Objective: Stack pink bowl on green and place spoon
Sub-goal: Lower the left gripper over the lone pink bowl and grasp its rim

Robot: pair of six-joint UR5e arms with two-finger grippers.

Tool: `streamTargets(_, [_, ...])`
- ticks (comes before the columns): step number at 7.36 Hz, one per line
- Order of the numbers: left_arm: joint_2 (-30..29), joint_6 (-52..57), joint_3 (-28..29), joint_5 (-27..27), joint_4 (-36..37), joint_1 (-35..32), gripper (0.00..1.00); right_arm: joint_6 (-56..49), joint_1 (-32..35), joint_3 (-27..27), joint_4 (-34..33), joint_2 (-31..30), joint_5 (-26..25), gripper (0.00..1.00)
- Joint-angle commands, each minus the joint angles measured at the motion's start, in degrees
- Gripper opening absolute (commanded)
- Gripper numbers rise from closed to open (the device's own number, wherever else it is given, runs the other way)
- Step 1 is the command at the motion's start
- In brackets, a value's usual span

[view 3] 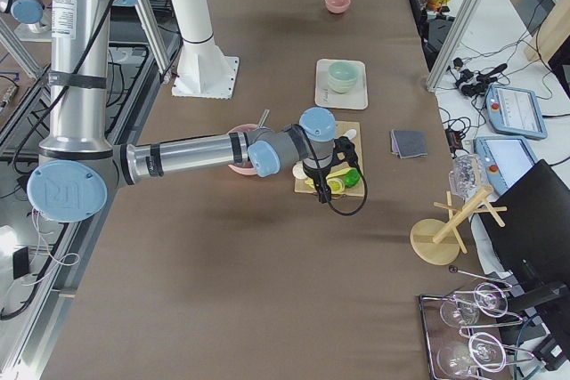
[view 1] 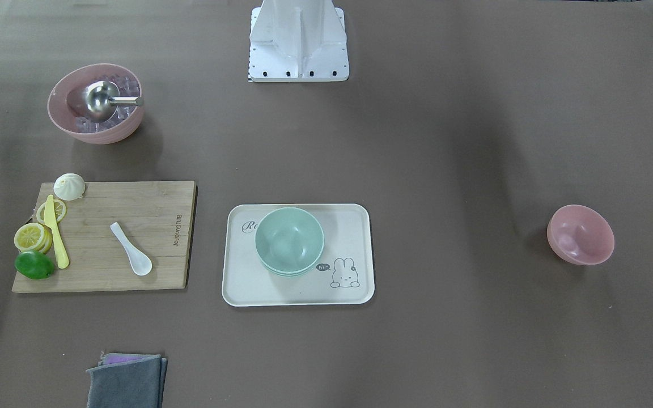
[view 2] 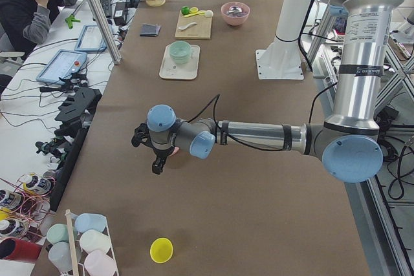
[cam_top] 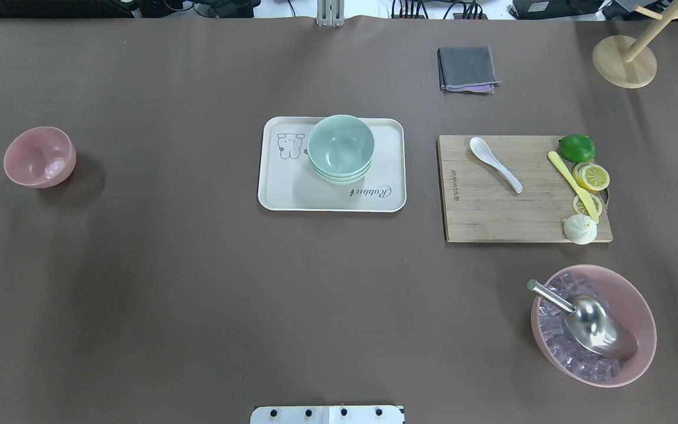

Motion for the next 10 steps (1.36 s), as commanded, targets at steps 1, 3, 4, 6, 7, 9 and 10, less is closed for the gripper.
streamTargets(1, [-1.15,-3.40,3.86,1.54,-5.15,4.63,0.98,4.73,-2.96,-0.24,0.86,1.10,-1.55,1.00])
streamTargets(3, [-4.12,-6.50,8.24,1.63,-8.86,7.81,0.97,9.92,-5.86,-0.24,4.63,1.10,-4.62,1.00])
streamTargets(4, [-5.70,-6.59,9.48,1.63,-8.87,8.69,0.96,9.94,-6.05,-0.24,4.65,1.01,-4.72,1.00])
streamTargets(6, [-7.04,-6.59,10.55,1.72,-8.69,10.10,0.73,9.94,-6.14,-0.42,4.73,1.01,-4.81,1.00])
streamTargets(7, [-7.56,-7.38,10.98,1.63,-8.69,10.19,0.64,9.94,-6.14,-0.68,4.74,1.01,-4.81,1.00])
streamTargets(9, [-7.83,-7.56,10.99,1.63,-8.60,10.28,0.42,9.94,-6.14,-0.59,4.74,1.01,-4.81,1.00])
streamTargets(10, [-7.83,-7.65,11.34,1.63,-8.69,10.28,0.32,9.85,-6.14,-0.68,5.00,1.01,-4.81,1.00])
